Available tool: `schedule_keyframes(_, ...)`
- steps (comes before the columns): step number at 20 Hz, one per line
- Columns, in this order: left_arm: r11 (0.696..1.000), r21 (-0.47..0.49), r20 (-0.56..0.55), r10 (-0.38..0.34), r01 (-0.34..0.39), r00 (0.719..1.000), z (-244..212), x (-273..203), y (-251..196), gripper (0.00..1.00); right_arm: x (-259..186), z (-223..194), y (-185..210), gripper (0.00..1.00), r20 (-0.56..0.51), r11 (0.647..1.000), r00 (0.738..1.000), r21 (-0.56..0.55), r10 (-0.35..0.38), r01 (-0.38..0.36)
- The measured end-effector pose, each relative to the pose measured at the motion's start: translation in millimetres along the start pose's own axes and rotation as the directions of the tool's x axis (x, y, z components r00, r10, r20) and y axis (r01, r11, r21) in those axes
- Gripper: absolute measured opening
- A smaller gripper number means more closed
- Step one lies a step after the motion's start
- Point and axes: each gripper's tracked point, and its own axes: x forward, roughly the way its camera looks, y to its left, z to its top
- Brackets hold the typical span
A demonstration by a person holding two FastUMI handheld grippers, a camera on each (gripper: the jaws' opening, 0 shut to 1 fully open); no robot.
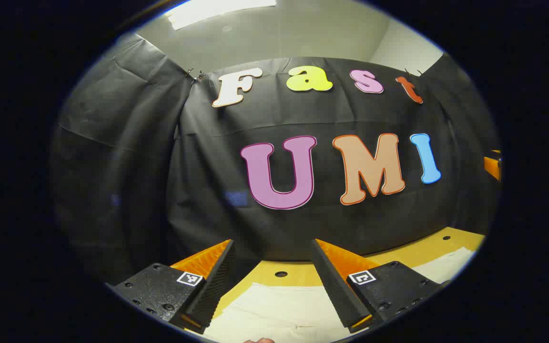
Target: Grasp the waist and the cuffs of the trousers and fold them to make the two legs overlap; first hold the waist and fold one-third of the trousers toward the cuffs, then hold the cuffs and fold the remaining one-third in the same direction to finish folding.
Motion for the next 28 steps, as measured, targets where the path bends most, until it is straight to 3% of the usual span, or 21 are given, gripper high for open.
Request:
schedule_keyframes(11,0.999,0.011,0.004,0.030,-0.030,1.000,2.4,2.6,4.4,0.94,9.9,-4.6,-4.9,0.97,-0.005,1.000,1.000,-0.003,0.000,0.000)
schedule_keyframes(19,1.000,0.021,-0.006,0.004,-0.004,1.000,-8.4,3.4,2.5,0.97,13.8,-11.3,-4.8,0.97,-0.013,1.000,1.000,0.005,0.000,0.000)
schedule_keyframes(21,0.994,0.102,-0.037,-0.042,0.045,0.998,-29.9,-1.5,2.5,0.97,16.0,-16.1,-5.0,0.97,-0.019,1.000,1.000,0.011,0.001,0.000)
schedule_keyframes(24,0.951,0.281,-0.082,-0.106,0.125,0.991,-52.5,-9.7,8.0,0.96,17.1,-20.4,-5.7,0.97,-0.021,1.000,1.000,0.013,0.004,-0.003)
schedule_keyframes(26,0.926,0.338,-0.125,-0.134,0.169,0.983,-69.4,-16.8,9.3,1.00,17.3,-25.6,-6.4,0.97,-0.030,1.000,1.000,0.016,0.007,-0.006)
schedule_keyframes(28,0.894,0.388,-0.194,-0.157,0.223,0.968,-94.9,-30.0,10.8,0.96,17.7,-26.6,-8.2,0.97,-0.030,1.000,1.000,0.024,0.005,-0.004)
